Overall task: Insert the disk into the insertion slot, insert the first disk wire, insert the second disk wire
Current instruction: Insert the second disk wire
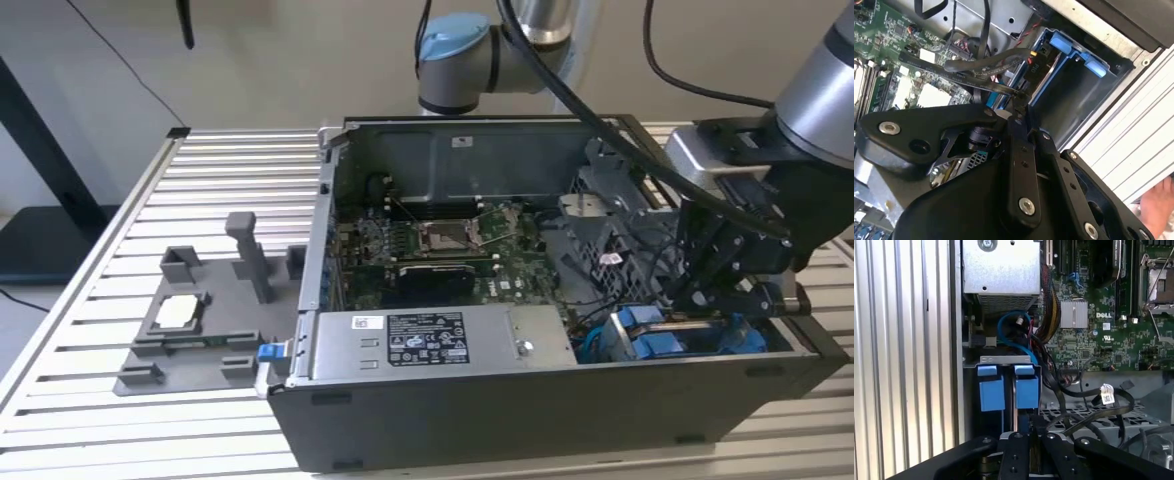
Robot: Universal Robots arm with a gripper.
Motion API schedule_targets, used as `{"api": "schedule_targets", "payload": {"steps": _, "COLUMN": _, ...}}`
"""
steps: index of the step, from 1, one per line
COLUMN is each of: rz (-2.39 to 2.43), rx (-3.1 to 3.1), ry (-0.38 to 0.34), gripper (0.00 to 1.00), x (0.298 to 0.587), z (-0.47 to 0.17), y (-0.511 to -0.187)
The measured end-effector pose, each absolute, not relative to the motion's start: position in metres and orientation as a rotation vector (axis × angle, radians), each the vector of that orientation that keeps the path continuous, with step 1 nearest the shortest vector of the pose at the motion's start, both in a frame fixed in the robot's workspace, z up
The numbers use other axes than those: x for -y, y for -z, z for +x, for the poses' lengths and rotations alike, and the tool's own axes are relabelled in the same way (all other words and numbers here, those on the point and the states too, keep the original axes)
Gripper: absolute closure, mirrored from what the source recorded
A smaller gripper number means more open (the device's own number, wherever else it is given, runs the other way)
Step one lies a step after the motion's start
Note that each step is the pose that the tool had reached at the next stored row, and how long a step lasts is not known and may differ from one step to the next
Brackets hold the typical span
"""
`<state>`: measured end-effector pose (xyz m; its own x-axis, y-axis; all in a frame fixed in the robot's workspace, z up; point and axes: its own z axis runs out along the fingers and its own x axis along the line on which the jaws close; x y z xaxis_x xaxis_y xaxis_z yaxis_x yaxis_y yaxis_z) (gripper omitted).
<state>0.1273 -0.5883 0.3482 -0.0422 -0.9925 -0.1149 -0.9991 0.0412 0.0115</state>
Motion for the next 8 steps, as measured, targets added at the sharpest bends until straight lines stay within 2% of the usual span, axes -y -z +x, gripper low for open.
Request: {"api": "schedule_targets", "payload": {"steps": 8, "rz": -2.065, "rx": -2.261, "ry": -0.133, "gripper": 0.84, "x": 0.5878, "z": 0.1296, "y": -0.3463}}
